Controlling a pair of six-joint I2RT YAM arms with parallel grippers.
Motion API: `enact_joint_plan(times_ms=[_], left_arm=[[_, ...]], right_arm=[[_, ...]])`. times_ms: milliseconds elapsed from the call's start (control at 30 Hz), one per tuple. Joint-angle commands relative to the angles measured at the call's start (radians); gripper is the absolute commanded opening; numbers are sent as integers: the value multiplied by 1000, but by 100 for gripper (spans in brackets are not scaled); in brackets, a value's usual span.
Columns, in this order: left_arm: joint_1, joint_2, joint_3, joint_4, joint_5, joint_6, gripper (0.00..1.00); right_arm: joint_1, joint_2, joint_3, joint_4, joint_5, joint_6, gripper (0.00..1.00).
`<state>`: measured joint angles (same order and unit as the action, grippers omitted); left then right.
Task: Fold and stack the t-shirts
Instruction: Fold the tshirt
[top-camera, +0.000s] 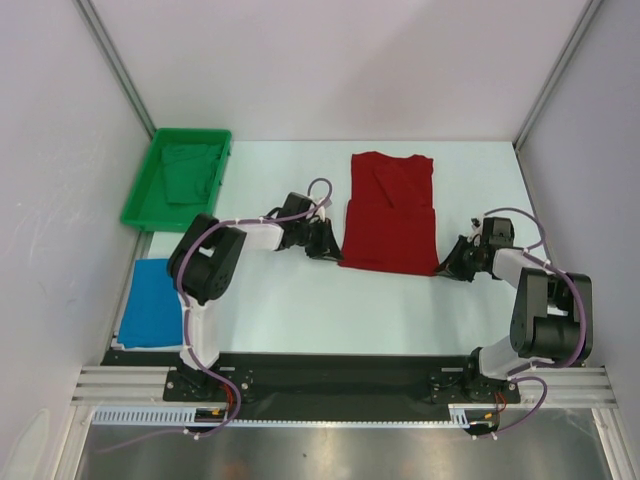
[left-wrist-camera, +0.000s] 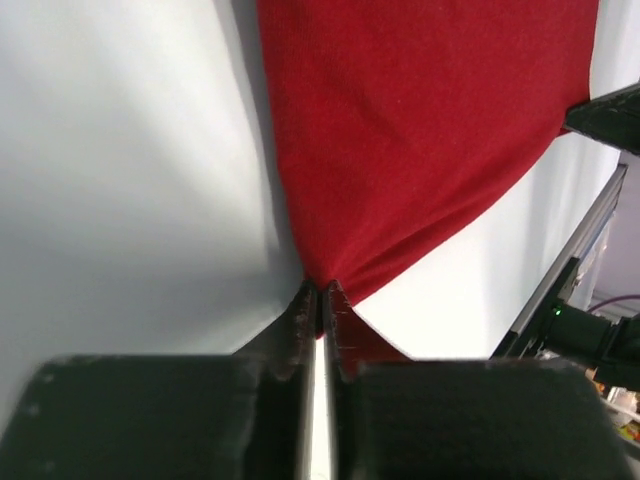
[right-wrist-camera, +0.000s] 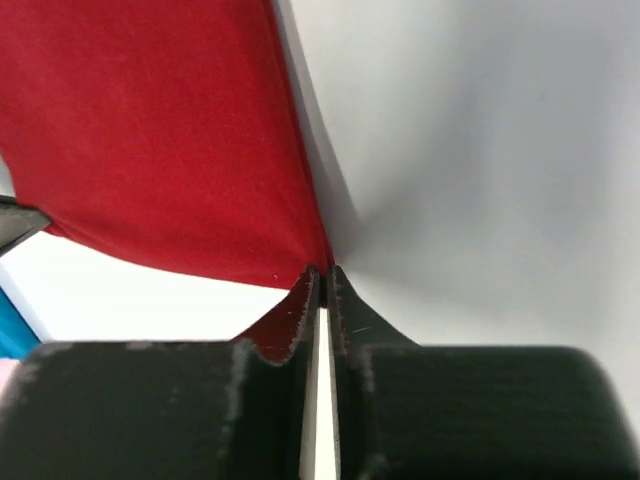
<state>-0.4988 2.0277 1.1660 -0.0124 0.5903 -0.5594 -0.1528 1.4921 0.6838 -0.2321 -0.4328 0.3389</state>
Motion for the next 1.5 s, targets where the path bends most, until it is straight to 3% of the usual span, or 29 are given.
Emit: enact_joint_plan(times_ms=[0, 100, 167, 300, 433, 500, 600, 700, 733, 833, 1067, 1300, 1467], left_arm=[[11, -72, -38, -18, 9, 6, 21], [19, -129, -65, -11, -33, 10, 44], [31, -138, -42, -12, -38, 21, 48], [46, -81, 62, -24, -18, 24, 50], [42, -34, 161, 8, 37, -28, 43], [29, -30, 166, 115, 48, -69, 35], [9, -14, 172, 233, 39, -121, 33], [-4, 84, 233, 336, 87, -207, 33], [-4, 112, 241, 373, 92, -235, 32], [2, 205, 283, 502, 104, -310, 33], [39, 405, 454, 565, 98, -381, 32], [75, 534, 697, 307, 91, -330, 34], [95, 467, 753, 126, 45, -211, 39]], right_arm=[[-14, 13, 28, -68, 72, -21, 9], [-19, -32, 28, -64, 98, -15, 31], [-24, -44, 54, -56, 108, -12, 45], [-34, 5, 143, -16, 77, 0, 53], [-30, 103, 278, -16, 14, 14, 47], [-8, 125, 319, 20, 0, 25, 45], [10, 160, 342, 95, -47, 60, 42], [10, 251, 341, 271, -179, 156, 33], [10, 281, 344, 349, -235, 185, 24], [10, 393, 356, 518, -331, 279, 11], [-36, 670, 427, 839, -417, 498, 5], [-53, 795, 617, 610, -363, 391, 5], [-68, 705, 637, 363, -253, 228, 6]])
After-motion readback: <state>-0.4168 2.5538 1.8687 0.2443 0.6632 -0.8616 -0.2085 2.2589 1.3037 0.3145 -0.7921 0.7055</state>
